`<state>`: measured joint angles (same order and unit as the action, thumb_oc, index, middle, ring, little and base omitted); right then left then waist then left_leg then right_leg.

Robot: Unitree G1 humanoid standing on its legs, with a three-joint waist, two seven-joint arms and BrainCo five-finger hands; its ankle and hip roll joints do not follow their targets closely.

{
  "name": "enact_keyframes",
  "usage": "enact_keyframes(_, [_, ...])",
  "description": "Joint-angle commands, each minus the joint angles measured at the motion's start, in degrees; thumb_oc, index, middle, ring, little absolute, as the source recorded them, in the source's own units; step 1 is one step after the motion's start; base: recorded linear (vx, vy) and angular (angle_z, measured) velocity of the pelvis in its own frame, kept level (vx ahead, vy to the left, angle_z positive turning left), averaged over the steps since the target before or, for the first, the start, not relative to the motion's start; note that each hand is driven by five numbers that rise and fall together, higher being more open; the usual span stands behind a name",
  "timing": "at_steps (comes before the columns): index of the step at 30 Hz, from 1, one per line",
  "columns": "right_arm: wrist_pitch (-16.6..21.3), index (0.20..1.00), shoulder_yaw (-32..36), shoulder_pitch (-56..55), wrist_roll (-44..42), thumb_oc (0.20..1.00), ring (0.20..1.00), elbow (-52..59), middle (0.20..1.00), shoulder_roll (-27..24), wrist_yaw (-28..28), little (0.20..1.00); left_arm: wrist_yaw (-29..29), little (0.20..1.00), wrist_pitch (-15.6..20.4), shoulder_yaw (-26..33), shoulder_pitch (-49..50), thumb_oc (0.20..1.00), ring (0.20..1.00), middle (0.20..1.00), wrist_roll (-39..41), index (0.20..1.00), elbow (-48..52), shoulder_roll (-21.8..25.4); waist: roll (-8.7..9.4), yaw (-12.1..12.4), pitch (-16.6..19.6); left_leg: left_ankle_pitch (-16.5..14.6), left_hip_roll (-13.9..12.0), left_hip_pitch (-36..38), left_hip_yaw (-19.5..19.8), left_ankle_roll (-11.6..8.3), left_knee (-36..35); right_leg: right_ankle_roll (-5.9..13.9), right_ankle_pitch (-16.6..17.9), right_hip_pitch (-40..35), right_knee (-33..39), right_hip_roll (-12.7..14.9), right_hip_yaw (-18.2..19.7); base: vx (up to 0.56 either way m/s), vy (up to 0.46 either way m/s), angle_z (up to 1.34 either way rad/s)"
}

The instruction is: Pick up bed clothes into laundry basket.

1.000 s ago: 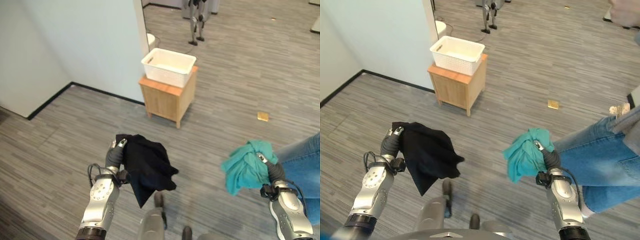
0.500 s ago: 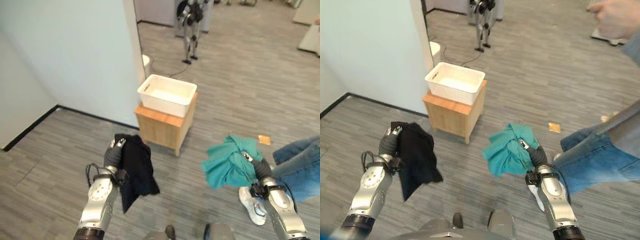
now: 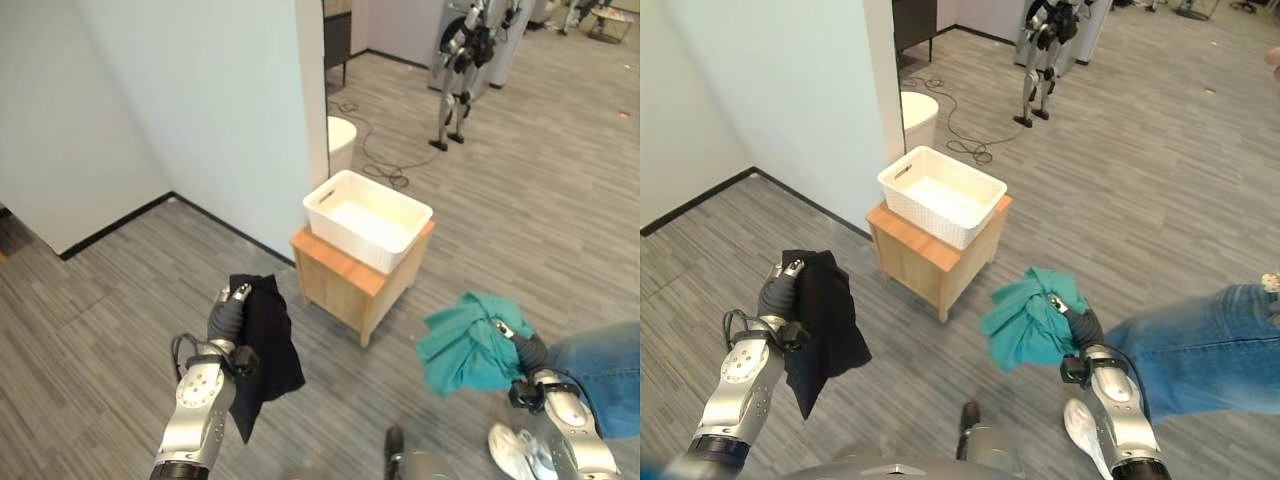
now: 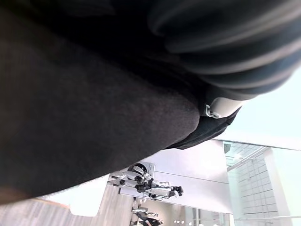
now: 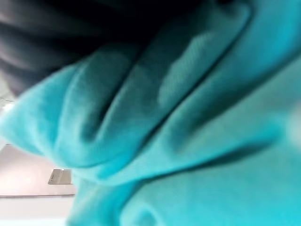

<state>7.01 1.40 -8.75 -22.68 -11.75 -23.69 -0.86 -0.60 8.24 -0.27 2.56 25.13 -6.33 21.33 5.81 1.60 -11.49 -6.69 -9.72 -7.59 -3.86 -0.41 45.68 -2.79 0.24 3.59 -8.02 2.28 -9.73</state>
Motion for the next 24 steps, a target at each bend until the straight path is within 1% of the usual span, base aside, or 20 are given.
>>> enact_keyframes(1, [3.77,0.200,2.60,3.64,-2.16,0.200,0.200,5.87,0.200,-3.19,1.24,0.200,0.60,0.200,3.38,0.21,-5.33,0.200,0.200,0.200,3.34,0.200,6.37,2.06,-0.01,0.06,-2.89,9.91,-2.97,-5.91,-3.17,-3.34,-4.88,4.20,-3.57,-7.19,4.40,2.39,0.96,0.31,-0.110,0.27])
enact_keyframes(2, [4.01,0.200,3.13,3.70,-2.65,0.200,0.200,6.30,0.200,-2.97,1.29,0.200,0.63,0.200,3.39,-0.43,-5.91,0.200,0.200,0.200,3.36,0.200,5.79,1.91,-0.28,0.34,-2.61,9.66,-1.81,-7.53,-4.37,-3.70,-8.47,4.42,-3.91,-8.33,5.11,2.39,0.49,0.43,-0.047,0.26])
enact_keyframes(3, [4.27,0.200,3.53,3.36,-2.50,0.200,0.200,6.32,0.200,-2.59,1.53,0.200,0.70,0.200,3.53,-1.12,-6.07,0.200,0.200,0.200,3.32,0.200,5.28,1.95,-1.14,0.69,-1.75,9.63,0.18,-8.39,-7.38,-3.13,-18.00,5.01,-4.67,-9.11,5.61,1.78,0.12,0.35,-0.008,0.25])
enact_keyframes(4, [4.30,0.200,3.54,3.25,-2.50,0.200,0.200,6.30,0.200,-2.61,1.54,0.200,0.69,0.200,3.57,-1.21,-6.02,0.200,0.200,0.200,3.30,0.200,5.23,1.92,-0.68,0.83,-1.80,9.69,0.80,-7.46,-7.85,-3.03,-18.99,5.23,-5.03,-9.41,5.52,2.41,0.26,0.36,0.020,0.28])
enact_keyframes(5, [4.43,0.200,3.36,3.15,-2.38,0.200,0.200,6.26,0.200,-2.35,1.45,0.200,0.88,0.200,3.64,-1.57,-5.97,0.200,0.200,0.200,3.09,0.200,5.17,1.85,-1.25,1.20,-1.28,9.55,2.53,-7.68,-8.66,-2.53,-23.63,5.43,-5.42,-10.12,5.90,1.84,0.21,0.29,0.022,0.12])
enact_keyframes(6, [4.50,0.200,3.09,3.04,-2.11,0.200,0.200,6.44,0.200,-2.24,1.15,0.200,1.04,0.200,3.72,-1.70,-5.95,0.200,0.200,0.200,2.80,0.200,5.09,1.83,-1.82,1.62,-0.86,10.84,4.52,-7.77,-9.50,-2.40,-29.12,5.60,-5.98,-11.11,6.35,1.10,0.34,0.26,0.018,0.15])
enact_keyframes(7, [4.50,0.200,3.11,3.04,-2.11,0.200,0.200,6.45,0.200,-2.26,1.15,0.200,1.04,0.200,3.73,-1.71,-5.95,0.200,0.200,0.200,2.79,0.200,5.09,1.80,-1.76,1.66,-0.75,11.44,4.67,-7.58,-9.64,-2.31,-29.91,5.60,-5.74,-10.94,6.47,1.19,0.38,0.38,-0.012,0.18])
enact_keyframes(8, [4.12,0.200,2.87,2.86,-0.89,0.200,0.200,7.26,0.200,-2.36,0.65,0.200,1.19,0.200,3.50,-1.94,-5.93,0.200,0.200,0.200,2.23,0.200,5.31,1.42,-2.06,1.66,-0.22,13.09,5.10,-7.30,-14.20,-2.73,-33.03,5.50,-7.00,-13.31,7.04,0.33,-0.40,0.37,-0.003,0.22])
enact_keyframes(9, [3.76,0.200,2.73,3.31,-0.78,0.200,0.200,7.97,0.200,-2.20,0.19,0.200,1.67,0.200,3.29,-1.89,-5.71,0.200,0.200,0.200,2.63,0.200,5.64,1.20,-2.32,1.47,0.53,11.78,5.13,-5.62,-15.45,-1.73,-34.33,5.76,-8.17,-13.97,6.80,0.08,-0.73,0.45,0.019,0.19])
enact_keyframes(10, [3.86,0.200,2.26,3.30,-0.75,0.200,0.200,7.93,0.200,-1.73,0.31,0.200,1.60,0.200,3.37,-2.29,-5.87,0.200,0.200,0.200,2.64,0.200,5.63,0.98,-2.22,1.64,0.77,11.62,5.76,-5.04,-14.99,-1.32,-34.93,5.94,-8.79,-14.48,6.50,0.47,-1.25,0.34,0.082,0.03])
enact_keyframes(11, [3.93,0.200,1.76,3.64,-0.58,0.200,0.200,7.91,0.200,-1.33,0.16,0.200,1.46,0.200,3.43,-2.44,-5.90,0.200,0.200,0.200,2.67,0.200,5.66,0.83,-1.85,1.77,1.52,10.56,6.69,-4.10,-14.22,-0.53,-35.39,6.39,-9.47,-14.61,4.96,1.26,-1.70,0.33,0.098,0.07])
enact_keyframes(12, [4.04,0.200,1.37,4.02,-0.54,0.200,0.200,7.69,0.200,-0.73,0.15,0.200,1.48,0.200,3.15,-2.55,-5.91,0.200,0.200,0.200,2.67,0.200,5.64,0.94,-1.35,1.93,2.17,9.07,7.00,-2.51,-14.93,0.57,-36.35,7.30,-9.63,-13.92,0.43,2.38,-2.29,0.32,0.114,-0.01])
enact_keyframes(13, [4.08,0.200,0.90,4.24,-0.39,0.200,0.200,7.67,0.200,-0.40,0.14,0.200,1.38,0.200,3.15,-2.64,-5.96,0.200,0.200,0.200,2.58,0.200,5.64,1.15,-1.22,1.97,2.27,8.24,7.34,-1.04,-15.12,1.45,-37.32,8.32,-8.51,-12.11,-4.93,3.28,-2.52,0.27,0.126,0.04])
enact_keyframes(15, [3.73,0.200,-1.12,5.90,0.90,0.200,0.200,7.63,0.200,0.15,-0.53,0.200,0.90,0.200,2.96,-2.31,-6.05,0.200,0.200,0.200,2.14,0.200,5.59,1.70,-0.93,2.12,1.15,6.41,7.92,3.29,-16.22,3.56,-38.97,12.68,-1.49,-6.71,-19.16,6.04,-2.63,0.24,0.104,0.00])
enact_keyframes(16, [3.30,0.200,-1.14,5.64,1.28,0.200,0.200,7.64,0.200,0.22,-0.52,0.200,1.10,0.200,2.96,-2.68,-6.31,0.200,0.200,0.200,2.37,0.200,5.60,2.18,-1.06,1.67,0.74,6.11,8.07,4.57,-15.17,3.92,-39.41,12.91,-0.64,-4.69,-23.35,6.31,-1.97,0.23,0.037,0.10])
enact_keyframes(17, [3.08,0.200,-1.13,5.34,1.64,0.200,0.200,7.76,0.200,0.35,-0.53,0.200,1.00,0.200,3.11,-3.00,-6.42,0.200,0.200,0.200,2.42,0.200,5.68,2.41,-1.82,1.16,0.44,6.34,7.65,6.20,-14.09,4.01,-40.73,12.28,-0.11,-1.37,-25.42,5.93,-1.67,0.21,-0.015,0.28])
enact_keyframes(18, [2.99,0.200,-0.81,5.14,1.78,0.200,0.200,7.96,0.200,0.27,-0.65,0.200,1.18,0.200,3.05,-3.10,-6.45,0.200,0.200,0.200,2.69,0.200,6.00,2.54,-2.06,0.75,0.11,6.36,7.82,7.50,-13.00,4.03,-41.33,12.14,0.29,0.23,-25.49,6.66,-1.37,0.21,-0.046,0.50])
enact_keyframes(21, [3.36,0.200,0.60,4.57,1.43,0.200,0.200,7.74,0.200,0.08,-0.03,0.200,2.04,0.200,2.76,-3.92,-6.65,0.200,0.200,0.200,3.36,0.200,6.84,3.09,-3.53,0.07,-0.27,6.60,6.84,9.74,-10.06,2.88,-43.57,10.15,-0.03,3.34,-21.34,10.45,-1.51,0.23,-0.114,0.81])
enact_keyframes(22, [3.39,0.200,1.13,4.42,1.44,0.200,0.200,8.64,0.200,0.14,0.18,0.200,2.22,0.200,2.62,-4.36,-6.70,0.200,0.200,0.200,3.40,0.200,6.89,3.22,-3.57,-0.38,-0.43,6.38,6.79,10.23,-8.84,2.42,-43.83,9.99,-0.33,3.52,-18.76,11.12,-0.51,0.20,-0.152,0.70])
enact_keyframes(24, [3.48,0.200,1.72,4.33,1.33,0.200,0.200,8.48,0.200,0.05,0.49,0.200,2.40,0.200,2.60,-5.04,-6.94,0.200,0.200,0.200,3.35,0.200,6.64,3.51,-3.24,-0.98,-0.23,5.84,6.80,10.90,-7.20,1.78,-44.47,10.49,0.07,4.02,-13.45,10.92,2.25,0.21,-0.172,0.69])
